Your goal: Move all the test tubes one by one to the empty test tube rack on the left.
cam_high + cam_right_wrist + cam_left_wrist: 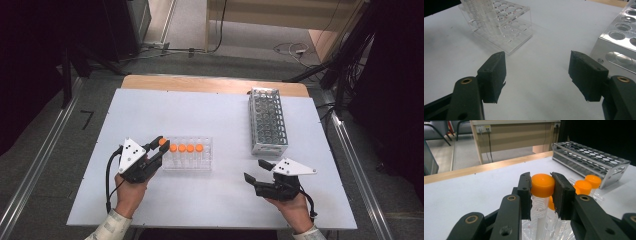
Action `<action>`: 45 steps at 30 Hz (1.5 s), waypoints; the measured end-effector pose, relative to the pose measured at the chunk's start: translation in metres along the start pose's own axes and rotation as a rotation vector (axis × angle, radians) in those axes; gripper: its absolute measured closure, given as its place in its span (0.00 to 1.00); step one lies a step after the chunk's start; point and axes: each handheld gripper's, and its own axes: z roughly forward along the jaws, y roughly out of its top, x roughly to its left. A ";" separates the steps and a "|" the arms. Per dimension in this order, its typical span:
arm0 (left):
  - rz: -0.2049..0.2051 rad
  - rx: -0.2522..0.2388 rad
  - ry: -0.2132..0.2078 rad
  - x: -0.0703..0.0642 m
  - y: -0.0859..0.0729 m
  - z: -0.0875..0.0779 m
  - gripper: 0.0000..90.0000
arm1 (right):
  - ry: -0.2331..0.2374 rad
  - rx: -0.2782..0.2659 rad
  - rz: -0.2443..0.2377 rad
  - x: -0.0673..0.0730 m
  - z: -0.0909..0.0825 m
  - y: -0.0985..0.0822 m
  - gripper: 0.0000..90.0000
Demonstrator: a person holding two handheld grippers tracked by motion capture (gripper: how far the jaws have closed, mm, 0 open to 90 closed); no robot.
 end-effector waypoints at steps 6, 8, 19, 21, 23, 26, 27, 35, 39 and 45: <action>0.003 0.009 0.001 0.000 -0.003 0.001 0.78 | 0.002 0.005 0.000 0.000 0.001 0.000 0.32; -0.006 0.010 -0.003 0.000 -0.004 0.001 0.77 | 0.003 0.005 -0.001 0.001 0.001 0.000 0.32; -0.016 0.017 -0.012 0.001 -0.005 0.001 0.77 | 0.002 0.009 0.001 0.001 0.002 -0.001 0.32; -0.002 0.023 -0.007 -0.001 -0.004 0.001 0.77 | 0.002 0.009 0.001 0.001 0.002 -0.001 0.32; 0.013 0.028 -0.004 -0.002 -0.003 0.002 0.77 | 0.001 0.009 -0.002 0.001 0.002 -0.001 0.32; 0.016 0.026 -0.002 -0.004 -0.002 0.003 0.77 | 0.001 0.010 -0.002 0.001 0.003 -0.001 0.32; 0.014 0.025 -0.002 -0.004 -0.002 0.004 0.77 | 0.002 0.011 -0.001 0.001 0.003 -0.001 0.32; 0.004 0.022 -0.008 -0.003 -0.003 0.004 0.77 | 0.003 0.012 -0.001 0.001 0.003 -0.002 0.32; -0.006 0.023 -0.009 -0.002 -0.003 0.003 0.77 | 0.002 0.012 -0.001 0.001 0.003 -0.002 0.32; -0.029 0.019 -0.014 0.000 -0.004 0.003 0.77 | 0.001 0.011 -0.005 0.001 0.003 -0.002 0.32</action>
